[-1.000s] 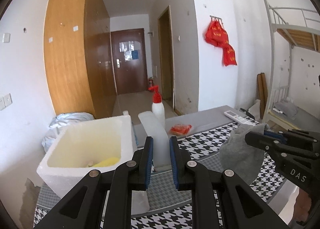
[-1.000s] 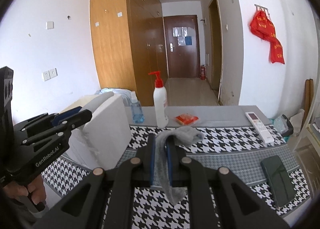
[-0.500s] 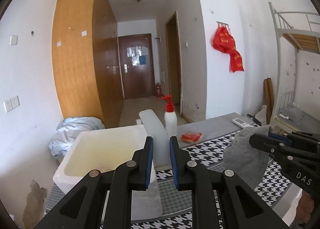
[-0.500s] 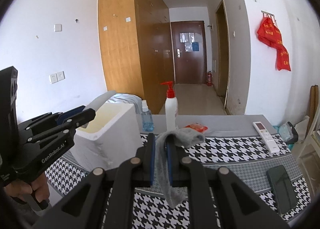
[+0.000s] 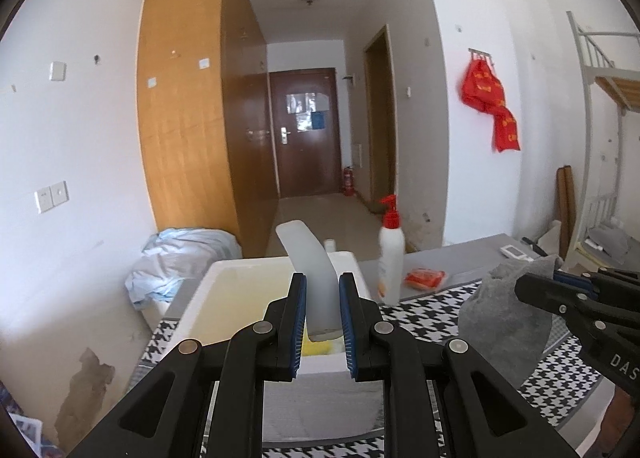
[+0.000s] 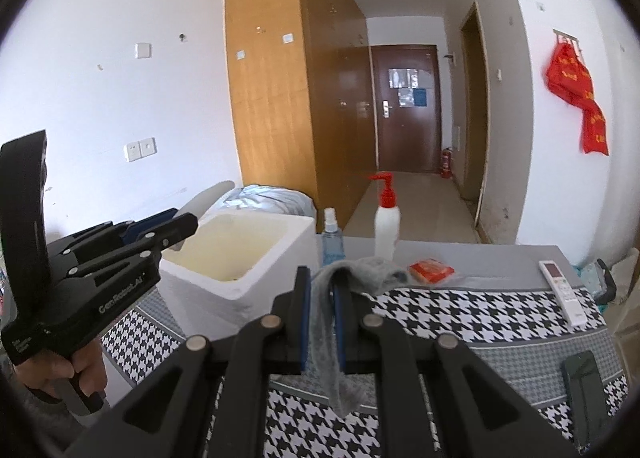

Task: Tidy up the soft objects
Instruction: 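Lower the white foam strip into the foam box and open the left gripper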

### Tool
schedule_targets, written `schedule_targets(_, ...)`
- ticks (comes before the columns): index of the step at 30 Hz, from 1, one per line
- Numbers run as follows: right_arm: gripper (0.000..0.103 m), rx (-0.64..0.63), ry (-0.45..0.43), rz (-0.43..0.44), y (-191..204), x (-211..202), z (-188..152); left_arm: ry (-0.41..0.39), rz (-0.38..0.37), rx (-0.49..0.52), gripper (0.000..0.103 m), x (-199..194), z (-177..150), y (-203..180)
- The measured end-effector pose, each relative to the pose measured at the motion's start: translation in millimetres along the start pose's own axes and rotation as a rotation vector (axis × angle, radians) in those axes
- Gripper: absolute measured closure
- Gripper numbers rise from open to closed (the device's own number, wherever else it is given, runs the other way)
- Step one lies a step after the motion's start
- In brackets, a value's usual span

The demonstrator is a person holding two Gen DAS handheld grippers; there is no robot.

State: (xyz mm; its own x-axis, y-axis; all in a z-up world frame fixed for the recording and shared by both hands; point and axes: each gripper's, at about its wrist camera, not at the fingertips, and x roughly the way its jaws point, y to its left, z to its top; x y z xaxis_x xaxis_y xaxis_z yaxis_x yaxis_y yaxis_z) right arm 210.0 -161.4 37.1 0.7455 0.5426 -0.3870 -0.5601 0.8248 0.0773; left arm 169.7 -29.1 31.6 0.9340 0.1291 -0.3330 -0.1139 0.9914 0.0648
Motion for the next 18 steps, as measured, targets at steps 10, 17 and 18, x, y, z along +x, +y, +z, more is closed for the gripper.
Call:
schedule_targets(10, 0.089, -0.019, 0.018, 0.006, 11, 15, 5, 0.037, 0.022, -0.027, 0.085, 17, -2, 22)
schedule_targets(17, 0.089, -0.024, 0.035, -0.007, 12, 24, 7, 0.061, 0.010, -0.036, 0.085, 34, -3, 31)
schedule_targets(18, 0.089, -0.023, 0.038, -0.010, 13, 25, 7, 0.063, 0.010, -0.037, 0.082, 36, -2, 30)
